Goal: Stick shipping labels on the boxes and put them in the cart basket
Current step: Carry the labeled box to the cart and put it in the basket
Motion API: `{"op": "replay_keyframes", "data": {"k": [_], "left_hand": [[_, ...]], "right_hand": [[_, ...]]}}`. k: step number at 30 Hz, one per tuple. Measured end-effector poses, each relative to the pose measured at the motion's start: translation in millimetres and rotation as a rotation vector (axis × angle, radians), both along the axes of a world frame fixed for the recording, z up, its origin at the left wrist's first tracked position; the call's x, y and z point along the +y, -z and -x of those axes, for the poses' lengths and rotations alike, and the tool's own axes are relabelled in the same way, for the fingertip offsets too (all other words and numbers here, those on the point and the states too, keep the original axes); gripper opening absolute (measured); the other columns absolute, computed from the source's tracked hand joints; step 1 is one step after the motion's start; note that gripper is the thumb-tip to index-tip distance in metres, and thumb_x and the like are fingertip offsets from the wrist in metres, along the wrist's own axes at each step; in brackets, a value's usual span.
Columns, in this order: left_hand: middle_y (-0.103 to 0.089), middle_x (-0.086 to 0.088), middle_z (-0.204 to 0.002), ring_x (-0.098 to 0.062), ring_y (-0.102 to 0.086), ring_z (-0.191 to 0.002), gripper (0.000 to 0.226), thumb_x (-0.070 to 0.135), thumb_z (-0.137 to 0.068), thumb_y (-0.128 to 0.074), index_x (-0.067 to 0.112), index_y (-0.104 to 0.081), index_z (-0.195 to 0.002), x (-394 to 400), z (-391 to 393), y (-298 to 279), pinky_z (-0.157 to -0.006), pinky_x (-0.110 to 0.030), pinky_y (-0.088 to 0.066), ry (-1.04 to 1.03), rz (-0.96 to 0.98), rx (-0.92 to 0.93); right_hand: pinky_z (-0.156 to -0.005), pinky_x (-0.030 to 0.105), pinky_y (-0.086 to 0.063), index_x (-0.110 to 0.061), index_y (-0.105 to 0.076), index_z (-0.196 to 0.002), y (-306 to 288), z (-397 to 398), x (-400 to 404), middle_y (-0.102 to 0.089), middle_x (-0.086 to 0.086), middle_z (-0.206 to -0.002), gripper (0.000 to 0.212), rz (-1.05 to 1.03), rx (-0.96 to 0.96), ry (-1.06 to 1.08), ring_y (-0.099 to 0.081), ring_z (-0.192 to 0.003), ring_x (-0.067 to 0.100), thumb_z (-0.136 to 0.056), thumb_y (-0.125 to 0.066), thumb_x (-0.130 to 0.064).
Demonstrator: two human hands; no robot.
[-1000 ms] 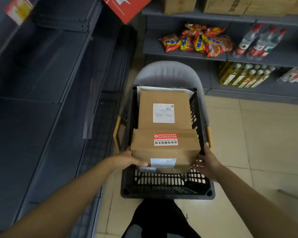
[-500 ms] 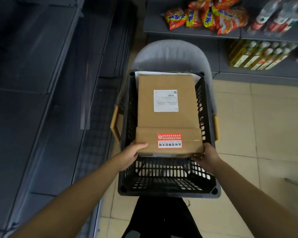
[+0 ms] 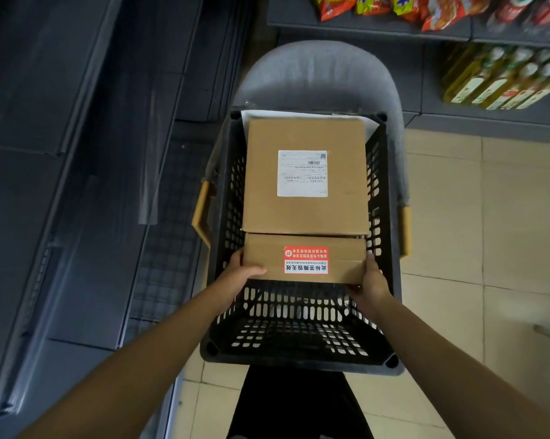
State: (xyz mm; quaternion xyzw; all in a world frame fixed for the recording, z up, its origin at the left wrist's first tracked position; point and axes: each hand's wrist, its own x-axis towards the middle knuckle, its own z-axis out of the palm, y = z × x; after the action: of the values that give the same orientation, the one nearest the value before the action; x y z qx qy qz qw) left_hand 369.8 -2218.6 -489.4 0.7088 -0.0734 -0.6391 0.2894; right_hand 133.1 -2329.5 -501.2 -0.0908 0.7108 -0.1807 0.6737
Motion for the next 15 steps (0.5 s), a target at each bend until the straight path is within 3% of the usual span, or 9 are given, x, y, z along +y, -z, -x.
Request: {"op": "replay_keyframes", "data": {"k": [3,5,10,15], "left_hand": [[-0.051,-0.001,-0.128,-0.017,-0.051,-0.111,0.081,0.017,-0.080,-0.069,0.022,-0.023,-0.147,-6,3,-2,-0.097,-0.034,-0.039,-0.013,-0.009,-0.060],[-0.049,-0.002,-0.128,-0.018,-0.049,-0.112,0.081,0.013,-0.083,-0.066,0.022,-0.019,-0.148,-10,6,-6,-0.094,-0.033,-0.039,0.006,-0.018,-0.108],[-0.040,-0.007,-0.141,-0.024,-0.041,-0.129,0.090,0.004,-0.082,-0.066,0.017,-0.009,-0.151,-20,11,-28,-0.110,-0.043,-0.036,0.100,0.009,-0.268],[-0.044,-0.008,-0.138,-0.023,-0.046,-0.124,0.081,0.006,-0.082,-0.065,0.014,-0.019,-0.148,-33,11,-64,-0.102,-0.034,-0.039,0.156,0.011,-0.393]], "right_hand": [[-0.108,0.046,-0.036,-0.016,-0.028,-0.147,1,-2,-3,-0.045,0.011,-0.142,0.073,-0.018,0.142,-0.140,-0.045,-0.127,0.028,-0.093,-0.031,-0.065],[-0.113,0.043,-0.027,-0.016,-0.027,-0.149,-5,-5,-6,-0.040,0.010,-0.147,0.082,-0.019,0.213,-0.192,-0.038,-0.134,0.028,-0.089,-0.028,-0.072],[-0.107,0.043,-0.030,-0.015,-0.027,-0.149,-26,-8,-16,-0.040,0.013,-0.146,0.072,0.074,0.262,-0.357,-0.039,-0.132,0.030,-0.096,-0.023,-0.063],[-0.100,0.043,-0.037,-0.009,-0.028,-0.147,-59,-14,-15,-0.044,0.020,-0.141,0.063,0.189,0.488,-0.635,-0.044,-0.127,0.038,-0.100,-0.031,-0.050]]}}
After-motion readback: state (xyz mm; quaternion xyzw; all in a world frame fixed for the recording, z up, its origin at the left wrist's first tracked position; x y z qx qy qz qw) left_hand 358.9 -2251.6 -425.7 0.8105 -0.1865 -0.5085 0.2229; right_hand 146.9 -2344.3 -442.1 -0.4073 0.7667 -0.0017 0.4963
